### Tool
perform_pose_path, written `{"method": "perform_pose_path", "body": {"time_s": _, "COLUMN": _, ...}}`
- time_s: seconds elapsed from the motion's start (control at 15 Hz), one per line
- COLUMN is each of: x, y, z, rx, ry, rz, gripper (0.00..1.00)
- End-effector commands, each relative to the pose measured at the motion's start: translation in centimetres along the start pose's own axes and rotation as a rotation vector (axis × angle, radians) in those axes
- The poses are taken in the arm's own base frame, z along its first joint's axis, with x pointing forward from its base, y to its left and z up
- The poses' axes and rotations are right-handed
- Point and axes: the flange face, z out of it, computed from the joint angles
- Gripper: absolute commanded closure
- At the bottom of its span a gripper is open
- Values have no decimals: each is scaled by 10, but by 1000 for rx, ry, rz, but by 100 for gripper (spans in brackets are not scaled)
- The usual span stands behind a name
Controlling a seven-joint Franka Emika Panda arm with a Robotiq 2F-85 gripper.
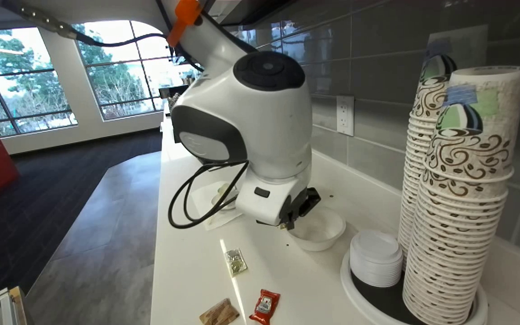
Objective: Move the white bowl backwards, then put the yellow sachet in the bowl
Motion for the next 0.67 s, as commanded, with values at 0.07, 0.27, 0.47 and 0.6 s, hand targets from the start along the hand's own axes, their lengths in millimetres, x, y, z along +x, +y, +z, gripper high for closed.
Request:
{"method": "perform_pose_path", "body": {"time_s": 0.07, "x": -18, "y": -16, "z": 8, "rx": 77, "ry": 63, "rz": 132, "gripper": 100}}
{"method": "perform_pose_path", "body": {"time_s": 0.27, "x": -25, "y": -22, "z": 17, "rx": 103, "ry": 91, "rz": 188, "gripper": 100}}
{"method": "perform_pose_path", "body": {"time_s": 0.47, "x": -27, "y": -25, "z": 24, "rx": 126, "ry": 111, "rz": 241, "gripper": 67}}
{"method": "perform_pose_path", "body": {"time_s": 0.6, "x": -27, "y": -26, "z": 24, "rx": 137, "ry": 113, "rz": 261, "gripper": 53}}
